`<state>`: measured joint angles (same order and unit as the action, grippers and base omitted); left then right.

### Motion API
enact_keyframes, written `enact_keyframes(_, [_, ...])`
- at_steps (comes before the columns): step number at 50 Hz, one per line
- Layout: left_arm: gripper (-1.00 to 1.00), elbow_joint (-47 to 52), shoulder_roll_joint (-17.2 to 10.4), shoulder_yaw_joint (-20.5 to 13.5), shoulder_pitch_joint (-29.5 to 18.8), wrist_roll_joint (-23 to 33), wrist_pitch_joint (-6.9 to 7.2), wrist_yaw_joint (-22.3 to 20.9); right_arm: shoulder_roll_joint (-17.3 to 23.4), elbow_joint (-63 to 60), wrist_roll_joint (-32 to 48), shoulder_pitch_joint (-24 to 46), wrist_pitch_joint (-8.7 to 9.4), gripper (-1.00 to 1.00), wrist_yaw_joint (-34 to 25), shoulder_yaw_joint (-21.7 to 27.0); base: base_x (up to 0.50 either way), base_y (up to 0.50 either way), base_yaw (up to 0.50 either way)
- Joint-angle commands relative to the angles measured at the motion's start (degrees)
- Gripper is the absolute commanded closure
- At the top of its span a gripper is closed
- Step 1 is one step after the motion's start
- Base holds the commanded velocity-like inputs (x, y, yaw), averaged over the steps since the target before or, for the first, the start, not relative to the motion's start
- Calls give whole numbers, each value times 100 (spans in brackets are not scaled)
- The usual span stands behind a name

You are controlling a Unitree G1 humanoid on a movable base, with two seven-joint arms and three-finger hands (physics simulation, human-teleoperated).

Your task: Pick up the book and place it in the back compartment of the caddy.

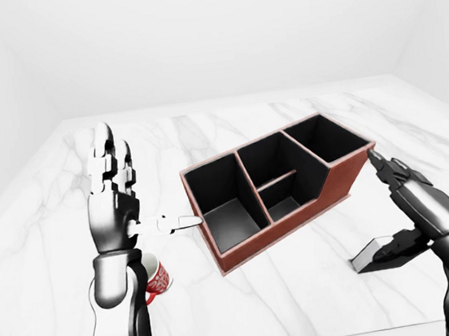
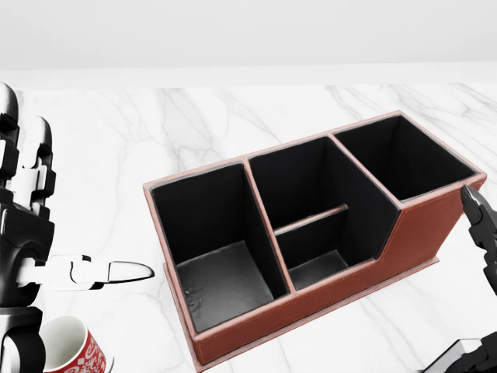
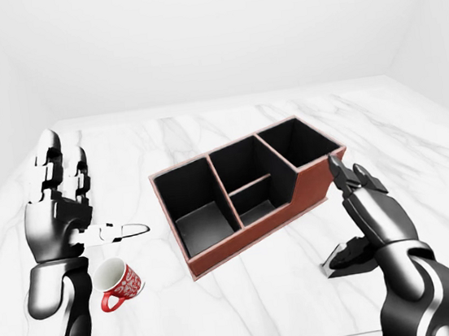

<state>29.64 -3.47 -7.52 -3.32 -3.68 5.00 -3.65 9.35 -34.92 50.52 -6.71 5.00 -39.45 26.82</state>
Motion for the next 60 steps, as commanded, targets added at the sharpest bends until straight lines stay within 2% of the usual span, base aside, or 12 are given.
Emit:
enact_keyframes(1, [-100,-13,1,2,-2,3,0,2,36,333,4,-76,0,-100,118,138,0,0,0])
enact_keyframes(18, [-100,-102,6,24,14,24,0,-3,147,717,-30,-84,0,-100,291,342,0,0,0])
enact_keyframes(48, [-100,-63,7,22,16,32,0,-5,356,1575,-59,-14,-15,-100,972,309,0,0,0])
enact_keyframes(52, [-100,-85,6,18,5,34,0,-4,385,1594,-65,-18,-69,-100,1020,313,0,0,0])
enact_keyframes(60, [-100,-84,16,33,32,45,0,-8,491,1751,-32,26,-325,-100,1170,321,0,0,0])
